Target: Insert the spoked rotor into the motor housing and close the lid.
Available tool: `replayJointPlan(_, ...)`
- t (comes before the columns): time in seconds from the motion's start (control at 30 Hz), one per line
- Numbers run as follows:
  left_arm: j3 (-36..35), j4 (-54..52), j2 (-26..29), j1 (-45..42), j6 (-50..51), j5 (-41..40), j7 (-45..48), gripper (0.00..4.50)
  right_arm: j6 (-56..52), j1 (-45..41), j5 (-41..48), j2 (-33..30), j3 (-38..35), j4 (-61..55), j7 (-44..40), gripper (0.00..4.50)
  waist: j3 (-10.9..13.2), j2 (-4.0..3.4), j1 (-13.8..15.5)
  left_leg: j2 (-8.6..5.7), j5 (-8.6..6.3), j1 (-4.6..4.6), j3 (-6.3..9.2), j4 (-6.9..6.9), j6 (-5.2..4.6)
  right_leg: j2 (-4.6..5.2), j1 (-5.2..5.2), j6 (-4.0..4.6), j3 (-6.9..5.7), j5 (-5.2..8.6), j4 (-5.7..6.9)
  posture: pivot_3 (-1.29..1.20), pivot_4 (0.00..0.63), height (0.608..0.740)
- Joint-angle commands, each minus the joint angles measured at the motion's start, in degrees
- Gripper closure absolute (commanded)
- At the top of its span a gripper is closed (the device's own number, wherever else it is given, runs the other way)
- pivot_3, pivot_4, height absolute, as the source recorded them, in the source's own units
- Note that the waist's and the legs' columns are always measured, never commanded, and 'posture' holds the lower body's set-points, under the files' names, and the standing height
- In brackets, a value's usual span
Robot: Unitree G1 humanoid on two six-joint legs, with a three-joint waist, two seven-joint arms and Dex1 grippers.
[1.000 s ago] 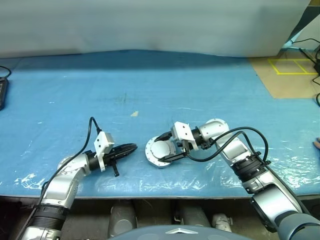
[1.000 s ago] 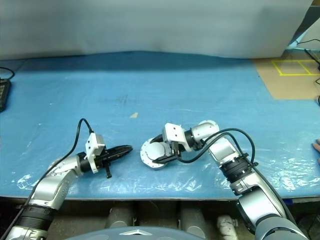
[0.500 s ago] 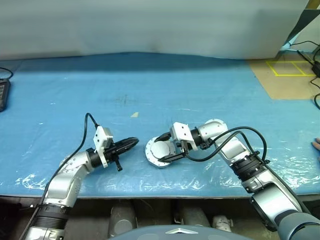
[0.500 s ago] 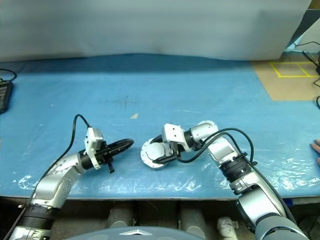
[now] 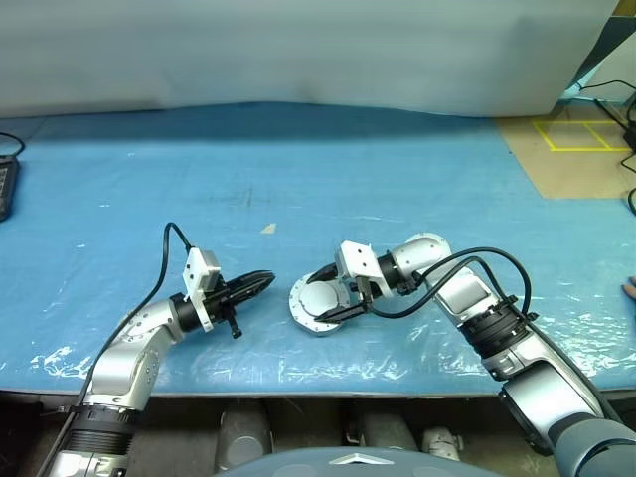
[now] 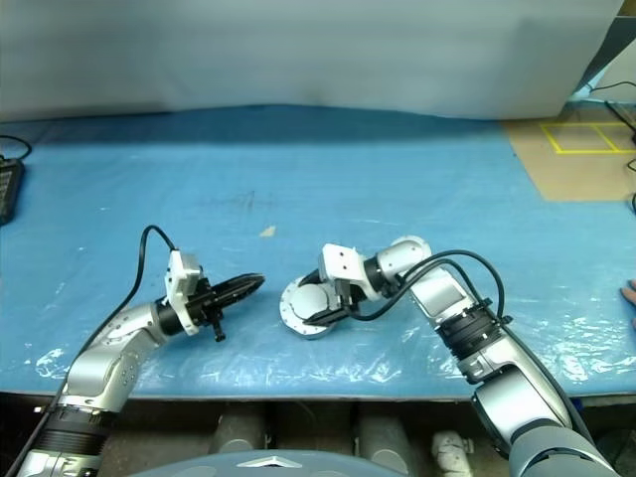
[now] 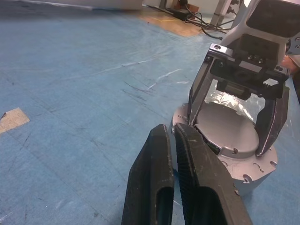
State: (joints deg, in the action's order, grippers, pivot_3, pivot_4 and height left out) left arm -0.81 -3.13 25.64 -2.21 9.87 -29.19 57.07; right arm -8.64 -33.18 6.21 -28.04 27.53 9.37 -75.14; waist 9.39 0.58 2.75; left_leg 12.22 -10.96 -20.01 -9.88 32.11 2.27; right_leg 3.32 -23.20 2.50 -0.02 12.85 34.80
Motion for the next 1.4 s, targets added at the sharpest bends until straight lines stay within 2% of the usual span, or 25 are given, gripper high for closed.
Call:
replayJointPlan(0.03,-0.5,-2.4,-0.1,-0.6,0.4,-1.3,0.3,4.21,0.2,1.6,-6.4,-2.4,3.0,4.8,1.0,1.53,0.0,0.00,0.0,0.00,0.00,0.02,0.00,0.00,0.00,0.00,0.02,0.00,0.01,0.00,0.00,0.00,0.150,0.740)
replayJointPlan(0.33,0.7,-6.5,0.1,0.5,7.1,-6.5,3.5,4.35,0.7,2.2,-6.1,-2.6,2.5,5.5,1.2,1.53,0.0,-0.03,0.0,0.00,0.00,0.06,0.00,-0.01,0.00,0.00,0.04,-0.01,0.02,0.01,0.00,0.00,0.150,0.740)
replayJointPlan(0.47,2.6,-6.4,0.8,0.7,7.3,-4.5,4.6,4.35,1.7,2.2,-6.2,-2.4,2.3,6.7,1.6,1.53,0.0,-0.03,0.0,-0.01,0.00,0.06,0.00,-0.01,0.00,0.01,0.04,-0.05,0.03,0.03,0.00,0.00,0.150,0.740)
replayJointPlan(0.57,4.8,-5.1,0.9,0.4,5.7,-1.5,4.9,4.35,2.6,2.3,-6.4,-2.3,2.2,7.5,2.0,1.53,0.0,-0.04,0.0,-0.02,0.00,0.08,0.00,-0.01,0.00,0.02,0.07,-0.38,0.04,0.22,0.00,0.00,0.150,0.740)
replayJointPlan(0.83,10.0,1.4,1.1,-2.1,0.8,7.0,5.8,4.35,3.0,2.6,-6.2,-2.2,1.8,7.1,2.7,1.53,-0.1,-0.07,0.0,-0.03,0.00,0.15,0.01,-0.02,0.00,0.02,0.13,-0.42,0.06,0.24,0.00,0.00,0.150,0.740)
replayJointPlan(1.07,10.9,3.8,0.2,-2.0,-2.5,8.7,6.3,4.35,2.6,2.8,-5.6,-2.2,0.9,6.0,3.5,1.53,-0.2,-0.17,0.0,-0.10,-0.01,0.25,0.01,-0.07,-0.01,0.06,0.23,-0.44,0.10,0.25,-0.02,0.00,0.150,0.740)
replayJointPlan(1.2,11.2,4.0,-0.3,-1.5,-3.5,9.1,6.2,4.50,-0.1,2.8,-2.7,-2.2,-0.6,3.3,2.1,0.19,-0.2,-0.17,0.0,-0.16,-0.01,0.25,0.01,-0.12,-0.01,0.10,0.22,-0.45,0.12,0.26,-0.04,0.00,0.150,0.740)
replayJointPlan(1.23,11.2,3.9,-0.3,-1.4,-3.6,9.1,6.1,4.50,-0.3,3.0,-2.3,-2.3,-1.1,2.3,1.9,0.02,-0.2,-0.17,0.1,-0.18,-0.01,0.24,0.01,-0.12,-0.01,0.11,0.21,-0.46,0.14,0.26,-0.04,0.00,0.150,0.740)
replayJointPlan(1.4,11.2,3.8,-0.3,-1.2,-3.7,9.1,6.1,4.50,-5.4,4.6,4.6,-3.1,-6.0,-5.8,0.6,0.02,-0.2,-0.18,0.6,-0.26,-0.01,0.06,0.01,-0.28,-0.01,0.15,0.07,-0.53,0.16,0.31,-0.15,0.00,0.150,0.740)
